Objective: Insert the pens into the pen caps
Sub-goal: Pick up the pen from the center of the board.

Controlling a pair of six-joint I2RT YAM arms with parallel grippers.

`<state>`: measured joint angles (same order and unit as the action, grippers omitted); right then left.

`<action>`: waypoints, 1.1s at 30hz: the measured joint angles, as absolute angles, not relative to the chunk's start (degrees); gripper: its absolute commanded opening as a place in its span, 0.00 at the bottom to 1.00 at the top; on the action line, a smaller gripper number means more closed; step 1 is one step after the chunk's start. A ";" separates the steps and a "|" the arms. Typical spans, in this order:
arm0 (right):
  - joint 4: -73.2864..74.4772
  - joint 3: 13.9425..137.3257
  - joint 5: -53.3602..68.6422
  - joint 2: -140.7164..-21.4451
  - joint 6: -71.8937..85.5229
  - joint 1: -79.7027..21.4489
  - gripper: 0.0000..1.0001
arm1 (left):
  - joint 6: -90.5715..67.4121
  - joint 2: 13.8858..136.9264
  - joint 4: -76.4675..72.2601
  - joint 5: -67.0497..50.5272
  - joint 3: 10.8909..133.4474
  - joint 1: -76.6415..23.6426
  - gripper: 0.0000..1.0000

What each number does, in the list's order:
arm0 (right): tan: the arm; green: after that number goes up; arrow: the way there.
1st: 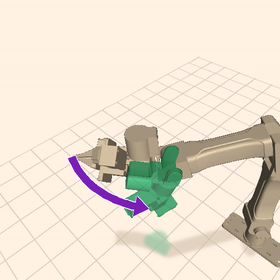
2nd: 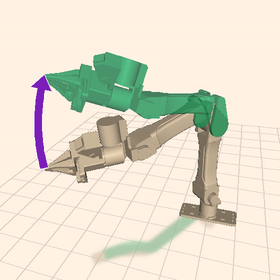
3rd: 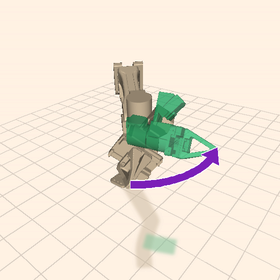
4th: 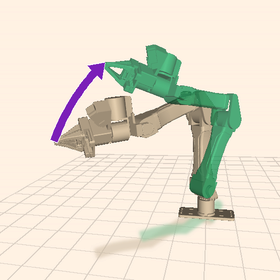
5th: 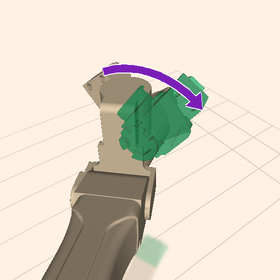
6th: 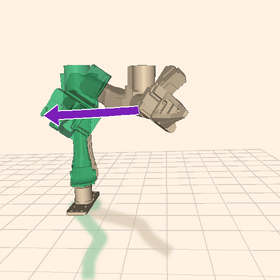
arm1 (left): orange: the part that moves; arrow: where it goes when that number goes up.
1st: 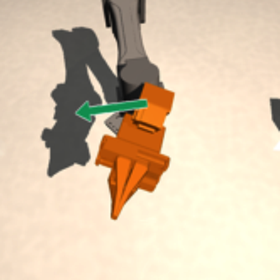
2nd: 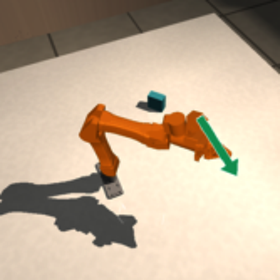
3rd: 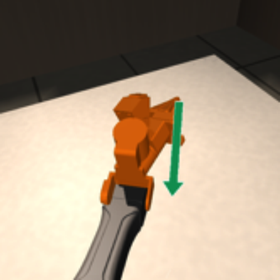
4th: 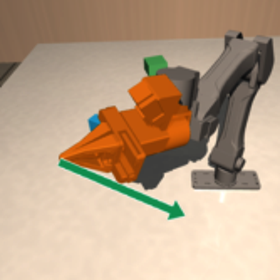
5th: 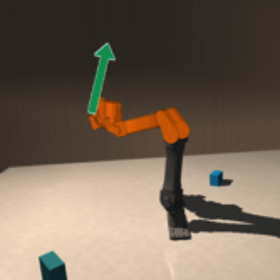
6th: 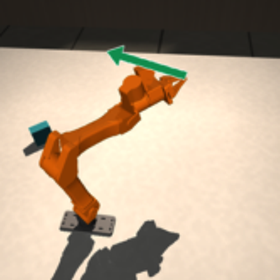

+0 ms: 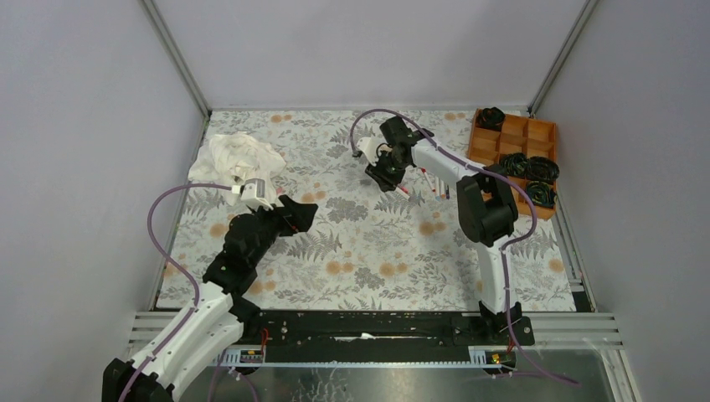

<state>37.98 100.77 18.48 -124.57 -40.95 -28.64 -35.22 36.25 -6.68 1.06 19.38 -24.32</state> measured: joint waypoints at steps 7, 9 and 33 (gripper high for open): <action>34.57 95.44 12.40 -120.49 -34.65 -28.23 0.34 | -35.24 36.25 -6.70 1.06 19.35 -24.32 0.93; 34.13 95.37 10.85 -120.51 -33.01 -27.94 0.31 | -35.24 36.07 -6.70 1.06 19.35 -24.32 0.93; 34.87 96.92 9.98 -125.21 -28.05 -26.06 0.29 | -35.24 36.64 -6.85 1.06 19.35 -24.32 0.93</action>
